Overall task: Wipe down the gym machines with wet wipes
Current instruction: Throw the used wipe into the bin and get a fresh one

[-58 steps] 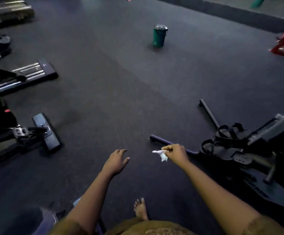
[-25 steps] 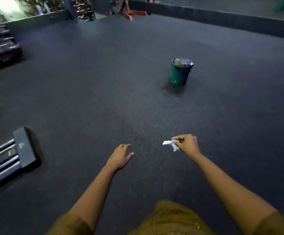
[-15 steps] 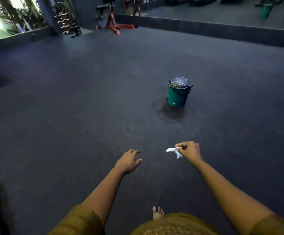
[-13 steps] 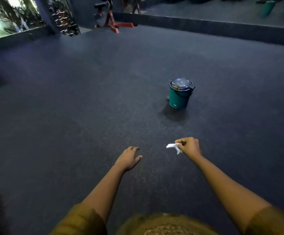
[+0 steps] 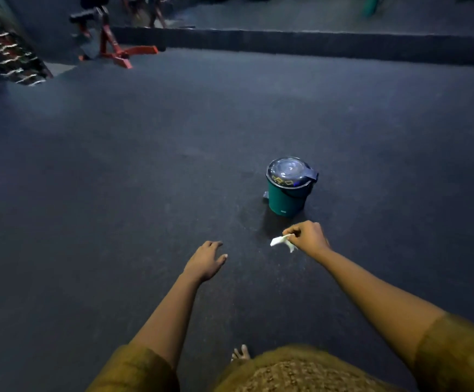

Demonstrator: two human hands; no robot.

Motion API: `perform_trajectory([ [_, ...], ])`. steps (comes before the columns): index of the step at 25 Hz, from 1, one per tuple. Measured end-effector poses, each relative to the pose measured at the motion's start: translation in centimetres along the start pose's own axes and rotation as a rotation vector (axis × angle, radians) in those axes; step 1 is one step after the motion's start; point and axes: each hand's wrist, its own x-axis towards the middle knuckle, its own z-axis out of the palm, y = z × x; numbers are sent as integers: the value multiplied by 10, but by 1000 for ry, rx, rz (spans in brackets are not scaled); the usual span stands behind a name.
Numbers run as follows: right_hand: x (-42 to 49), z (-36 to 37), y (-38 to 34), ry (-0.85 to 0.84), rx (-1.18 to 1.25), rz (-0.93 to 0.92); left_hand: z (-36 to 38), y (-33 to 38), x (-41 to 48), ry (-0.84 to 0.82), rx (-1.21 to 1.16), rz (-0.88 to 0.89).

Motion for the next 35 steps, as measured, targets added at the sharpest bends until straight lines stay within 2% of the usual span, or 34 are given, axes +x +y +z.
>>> perform_trajectory([
  [9,237,-9,-27,173,128,208,-122,7,295,-146,151,302],
  [18,455,-68,-85,255,136,353,-231,68,557,-316,359,520],
  [23,531,-79,-88,428,208,546,-256,111,681,-433,500,744],
  [28,583,-52,-116,634,303,777,-282,109,777,-549,576,986],
  [35,619,-31,-160,739,308,927,-304,106,837,-663,595,1107],
])
